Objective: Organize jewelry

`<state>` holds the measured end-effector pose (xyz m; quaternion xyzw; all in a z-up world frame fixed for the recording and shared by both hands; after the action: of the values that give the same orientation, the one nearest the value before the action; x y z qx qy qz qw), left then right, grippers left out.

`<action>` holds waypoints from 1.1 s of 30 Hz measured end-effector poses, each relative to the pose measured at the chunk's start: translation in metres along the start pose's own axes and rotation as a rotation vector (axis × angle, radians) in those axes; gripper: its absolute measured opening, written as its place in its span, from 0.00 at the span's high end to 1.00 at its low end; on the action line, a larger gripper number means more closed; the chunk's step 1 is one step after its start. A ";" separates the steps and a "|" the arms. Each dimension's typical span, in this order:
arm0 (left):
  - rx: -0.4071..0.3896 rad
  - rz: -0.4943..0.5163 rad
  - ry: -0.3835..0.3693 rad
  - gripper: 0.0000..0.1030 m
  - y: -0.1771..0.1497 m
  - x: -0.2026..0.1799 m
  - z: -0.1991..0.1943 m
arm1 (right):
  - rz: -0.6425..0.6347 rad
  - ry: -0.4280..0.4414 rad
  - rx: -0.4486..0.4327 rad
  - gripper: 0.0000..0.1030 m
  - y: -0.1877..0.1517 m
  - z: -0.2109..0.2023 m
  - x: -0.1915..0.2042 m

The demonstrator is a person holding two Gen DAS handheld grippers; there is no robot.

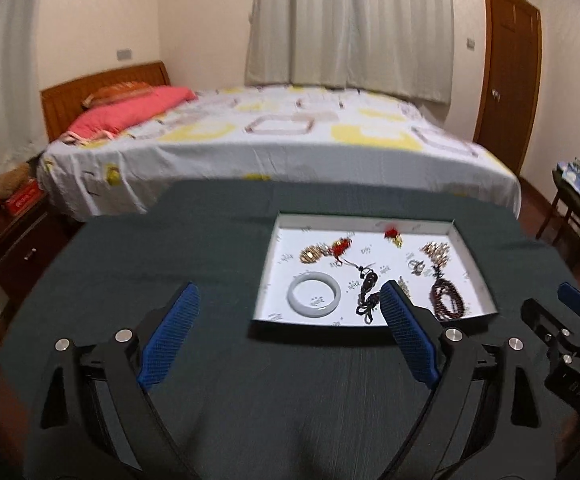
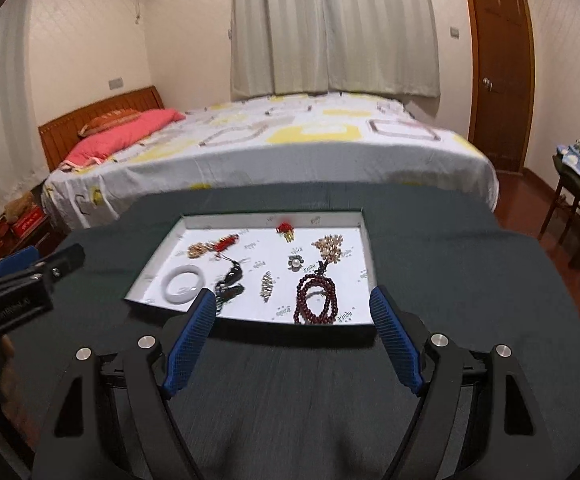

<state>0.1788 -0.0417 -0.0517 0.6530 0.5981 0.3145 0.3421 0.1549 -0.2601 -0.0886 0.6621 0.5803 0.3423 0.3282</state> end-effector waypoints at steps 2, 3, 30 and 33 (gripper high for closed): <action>-0.032 -0.009 0.014 0.12 -0.003 0.007 -0.029 | -0.010 -0.005 -0.026 0.25 0.001 -0.021 0.001; -0.040 -0.011 0.018 0.12 -0.005 0.010 -0.039 | -0.013 -0.007 -0.041 0.25 0.001 -0.033 0.001; -0.213 -0.047 0.030 0.12 -0.010 0.031 -0.171 | -0.034 -0.031 -0.258 0.22 0.009 -0.150 0.009; -0.218 -0.049 0.030 0.12 -0.009 0.032 -0.172 | -0.034 -0.033 -0.266 0.22 0.009 -0.151 0.010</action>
<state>0.0357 0.0026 0.0385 0.5922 0.5813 0.3790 0.4096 0.0349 -0.2458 0.0022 0.6084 0.5352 0.3998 0.4285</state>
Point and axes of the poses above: each gripper's, at about its wrist camera, not at the fingertips, and z roughly the way its jaws point, x to its left, y to its top, the point moved 4 cm from there along z, roughly the way its jaws point, and after that the axes turned 1 degree about -y, right-handed, at the moved point
